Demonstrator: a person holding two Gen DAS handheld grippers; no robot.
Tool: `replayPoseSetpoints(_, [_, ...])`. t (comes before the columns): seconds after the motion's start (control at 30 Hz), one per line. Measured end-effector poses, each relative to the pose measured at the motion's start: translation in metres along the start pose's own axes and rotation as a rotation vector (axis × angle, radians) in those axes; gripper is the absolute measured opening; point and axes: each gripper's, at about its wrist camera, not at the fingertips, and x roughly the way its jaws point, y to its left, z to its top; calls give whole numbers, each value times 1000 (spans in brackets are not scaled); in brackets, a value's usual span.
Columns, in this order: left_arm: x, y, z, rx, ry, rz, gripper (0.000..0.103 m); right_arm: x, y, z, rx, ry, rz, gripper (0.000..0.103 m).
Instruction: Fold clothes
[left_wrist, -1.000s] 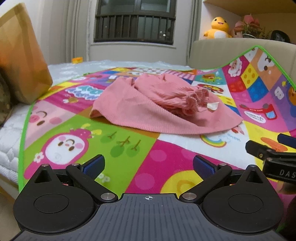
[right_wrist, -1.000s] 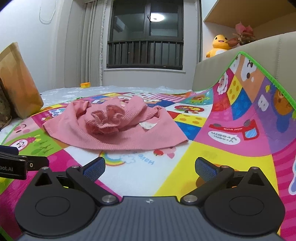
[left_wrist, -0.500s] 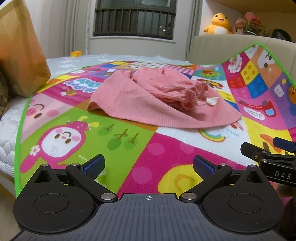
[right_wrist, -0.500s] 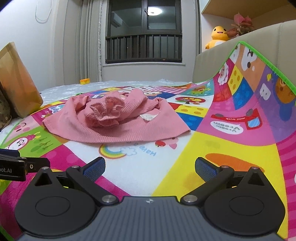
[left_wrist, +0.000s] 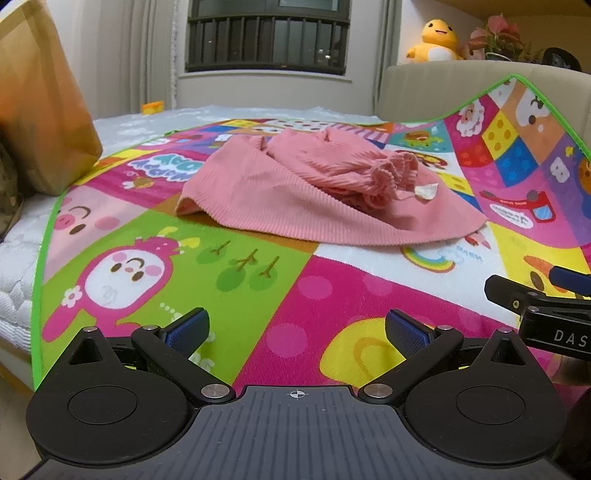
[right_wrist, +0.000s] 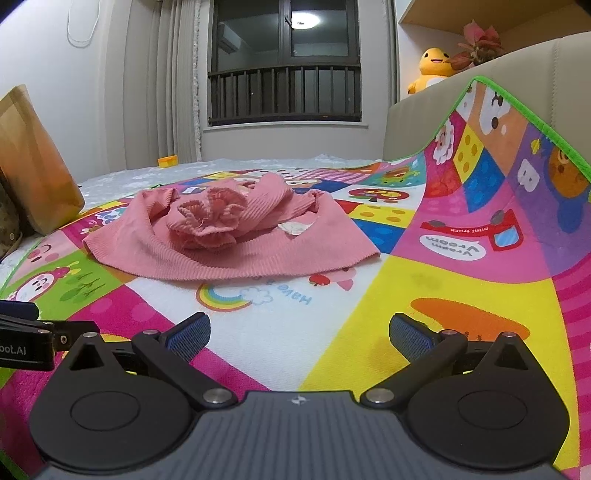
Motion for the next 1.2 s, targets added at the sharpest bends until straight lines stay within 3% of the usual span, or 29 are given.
replayPoseSetpoints(1.2, [-3,0,-2,3,-11,7,103,-1,0,-3,9,5,13,103])
